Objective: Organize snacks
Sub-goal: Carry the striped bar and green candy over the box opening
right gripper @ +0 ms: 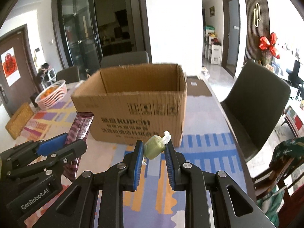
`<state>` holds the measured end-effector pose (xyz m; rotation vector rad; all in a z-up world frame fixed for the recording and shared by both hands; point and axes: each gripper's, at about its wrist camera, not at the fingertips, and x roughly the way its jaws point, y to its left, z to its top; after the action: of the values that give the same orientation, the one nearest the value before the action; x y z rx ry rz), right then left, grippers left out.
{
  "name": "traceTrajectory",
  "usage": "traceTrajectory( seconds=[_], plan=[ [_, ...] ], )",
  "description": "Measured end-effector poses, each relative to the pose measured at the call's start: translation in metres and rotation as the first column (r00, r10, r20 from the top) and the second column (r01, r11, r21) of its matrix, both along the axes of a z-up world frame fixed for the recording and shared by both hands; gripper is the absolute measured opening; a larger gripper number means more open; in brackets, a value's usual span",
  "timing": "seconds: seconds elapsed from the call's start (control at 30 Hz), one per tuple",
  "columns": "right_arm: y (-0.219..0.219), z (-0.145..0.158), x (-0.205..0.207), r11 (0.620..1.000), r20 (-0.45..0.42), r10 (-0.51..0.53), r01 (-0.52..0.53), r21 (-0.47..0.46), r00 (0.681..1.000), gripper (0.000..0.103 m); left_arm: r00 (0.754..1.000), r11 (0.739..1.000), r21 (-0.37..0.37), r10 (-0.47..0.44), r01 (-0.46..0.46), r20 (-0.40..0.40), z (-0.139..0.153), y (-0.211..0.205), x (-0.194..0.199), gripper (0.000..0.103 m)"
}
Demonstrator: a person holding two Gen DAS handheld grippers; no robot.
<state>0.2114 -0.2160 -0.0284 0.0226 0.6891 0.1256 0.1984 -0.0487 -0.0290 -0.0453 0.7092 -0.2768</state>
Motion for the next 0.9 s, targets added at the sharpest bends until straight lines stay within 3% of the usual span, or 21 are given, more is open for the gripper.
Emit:
traceTrajectory(
  seconds=[0.6, 0.9],
  plan=[
    [0.014, 0.071, 0.014, 0.999, 0.145, 0.035, -0.033, -0.020, 0.989, 0.024, 0.993, 1.000, -0.002, 0.015, -0.015, 0.114, 0.057, 0.012, 0.033, 0.035],
    [0.016, 0.098, 0.041, 0.999, 0.154, 0.045, -0.041, -0.031, 0.987, 0.025, 0.996, 1.000, -0.004, -0.001, 0.002, 0.084, 0.072, 0.021, 0.071, 0.035]
  ],
)
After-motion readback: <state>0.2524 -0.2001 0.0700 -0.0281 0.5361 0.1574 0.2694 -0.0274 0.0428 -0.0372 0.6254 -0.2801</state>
